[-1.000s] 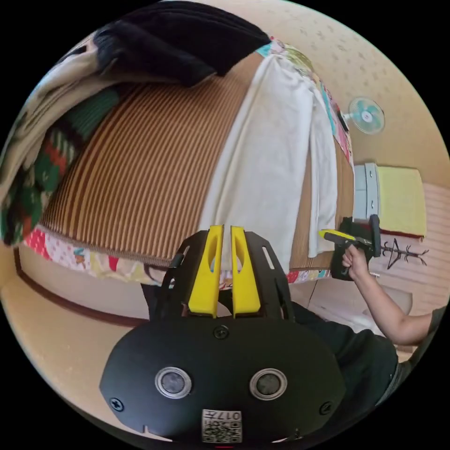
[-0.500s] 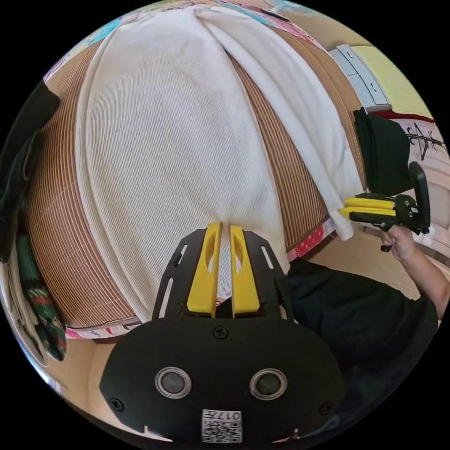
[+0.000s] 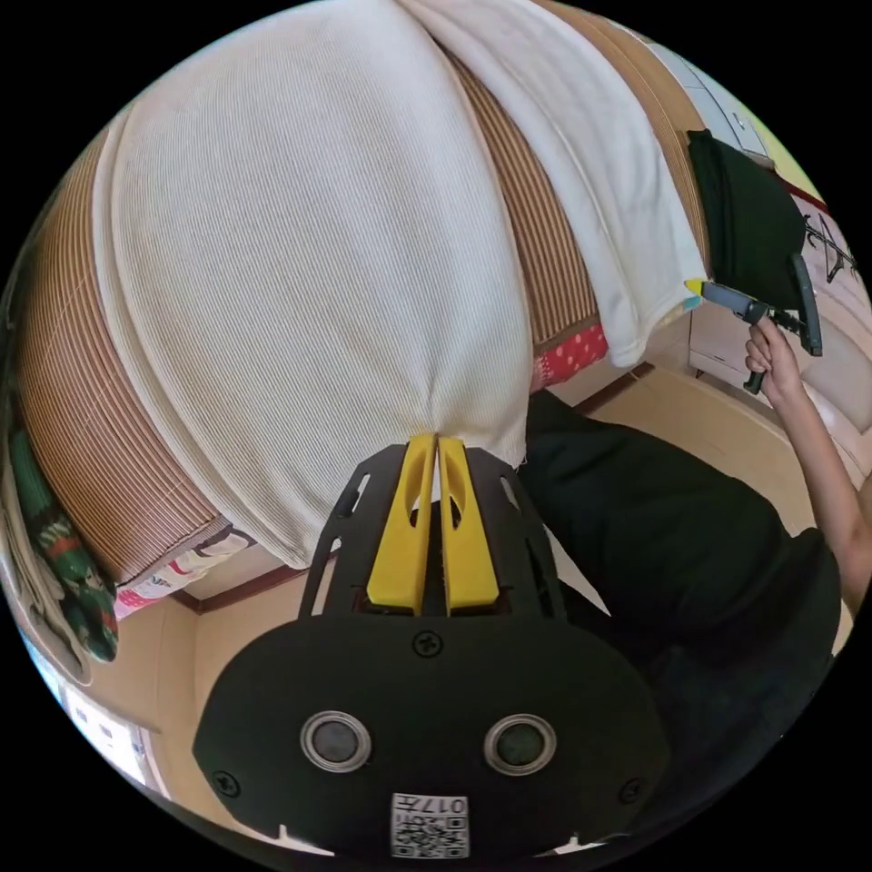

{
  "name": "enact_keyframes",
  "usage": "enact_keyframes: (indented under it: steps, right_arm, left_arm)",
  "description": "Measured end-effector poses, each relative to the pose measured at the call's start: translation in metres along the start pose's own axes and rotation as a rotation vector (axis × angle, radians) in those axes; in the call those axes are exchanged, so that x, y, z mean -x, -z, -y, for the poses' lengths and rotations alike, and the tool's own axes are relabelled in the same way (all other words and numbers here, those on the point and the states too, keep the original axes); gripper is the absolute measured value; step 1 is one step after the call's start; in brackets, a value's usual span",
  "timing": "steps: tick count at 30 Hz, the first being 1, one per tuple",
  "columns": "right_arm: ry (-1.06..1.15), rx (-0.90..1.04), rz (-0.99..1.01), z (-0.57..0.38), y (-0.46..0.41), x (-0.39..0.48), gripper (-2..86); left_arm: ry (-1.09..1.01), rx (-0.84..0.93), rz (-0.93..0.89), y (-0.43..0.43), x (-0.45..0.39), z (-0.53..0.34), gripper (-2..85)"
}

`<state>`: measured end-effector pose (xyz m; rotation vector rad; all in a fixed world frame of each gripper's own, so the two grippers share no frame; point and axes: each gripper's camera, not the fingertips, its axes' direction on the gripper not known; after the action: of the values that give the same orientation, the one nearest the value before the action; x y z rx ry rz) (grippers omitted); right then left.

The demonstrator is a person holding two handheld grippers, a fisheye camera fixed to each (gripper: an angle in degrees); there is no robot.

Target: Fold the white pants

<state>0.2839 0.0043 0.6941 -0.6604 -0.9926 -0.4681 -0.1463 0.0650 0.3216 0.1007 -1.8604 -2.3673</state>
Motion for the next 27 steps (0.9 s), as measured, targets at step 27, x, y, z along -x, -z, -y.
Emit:
enact_keyframes:
  steps: [27]
  right_arm:
    - [0.647, -0.040, 0.035, 0.131, 0.054, 0.047, 7.9]
  left_arm:
    - [-0.185, -0.475, -0.350, 0.100, -0.118, 0.023, 3.1]
